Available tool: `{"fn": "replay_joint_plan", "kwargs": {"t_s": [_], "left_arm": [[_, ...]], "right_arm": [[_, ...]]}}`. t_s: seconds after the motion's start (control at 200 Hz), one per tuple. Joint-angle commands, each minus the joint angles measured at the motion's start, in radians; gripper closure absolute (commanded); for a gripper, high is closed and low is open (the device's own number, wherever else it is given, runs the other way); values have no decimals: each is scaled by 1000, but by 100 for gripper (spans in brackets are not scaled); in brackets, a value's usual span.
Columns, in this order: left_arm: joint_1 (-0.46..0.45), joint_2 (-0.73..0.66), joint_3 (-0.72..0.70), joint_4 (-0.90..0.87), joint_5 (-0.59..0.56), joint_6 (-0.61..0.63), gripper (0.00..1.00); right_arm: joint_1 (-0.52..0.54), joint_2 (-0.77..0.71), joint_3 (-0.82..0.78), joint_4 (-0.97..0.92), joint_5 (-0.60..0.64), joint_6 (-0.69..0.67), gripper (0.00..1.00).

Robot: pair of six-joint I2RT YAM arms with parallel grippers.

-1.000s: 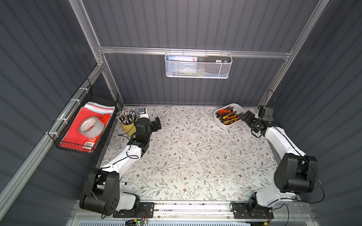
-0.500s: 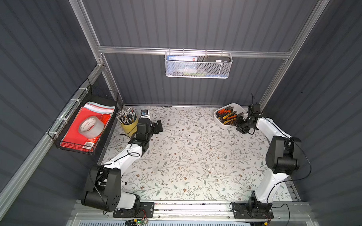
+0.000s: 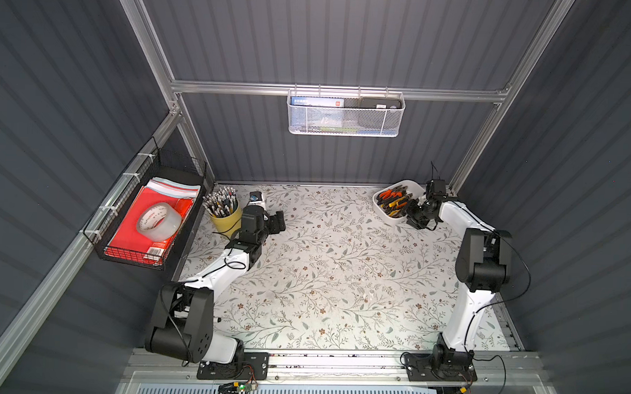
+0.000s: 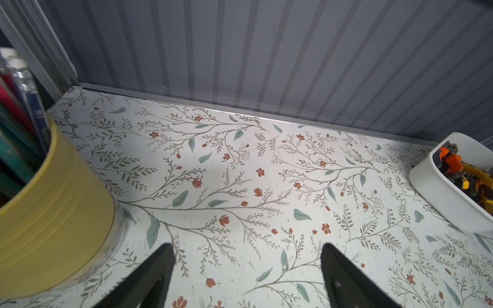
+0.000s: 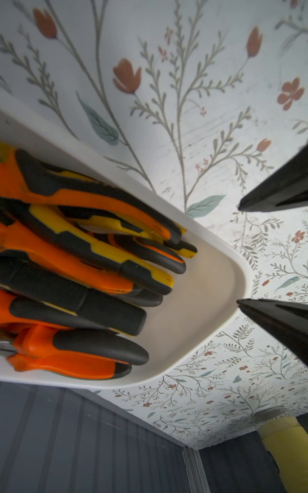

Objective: Take the pliers out of the storage box
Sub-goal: Move the storage box to the center of the board.

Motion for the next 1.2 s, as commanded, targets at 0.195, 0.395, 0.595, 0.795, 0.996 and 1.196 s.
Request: {"fn": "replay_joint_plan", "kwargs": {"t_s": [0.195, 0.395, 0.595, 0.795, 0.996, 1.196], "left_arm": [[-15, -1, 17, 16, 22, 38, 17], [-19, -5, 13, 21, 21, 45, 18], [-21, -6, 15, 22, 17, 51, 18], [-24, -10, 16, 24, 13, 56, 18], [-27, -11, 17, 25, 21, 56, 18], [-29, -13, 18, 24, 26, 56, 18]], "right_arm": [[2, 80, 106, -66, 59, -10, 52], [2, 103, 107, -92, 90, -29, 58], [2, 120, 106, -125, 116, -64, 69], [11, 175, 144, -203, 128, -131, 77], [17, 176, 126, -251, 202, -160, 85], [24, 156, 96, -292, 226, -206, 100]]}}
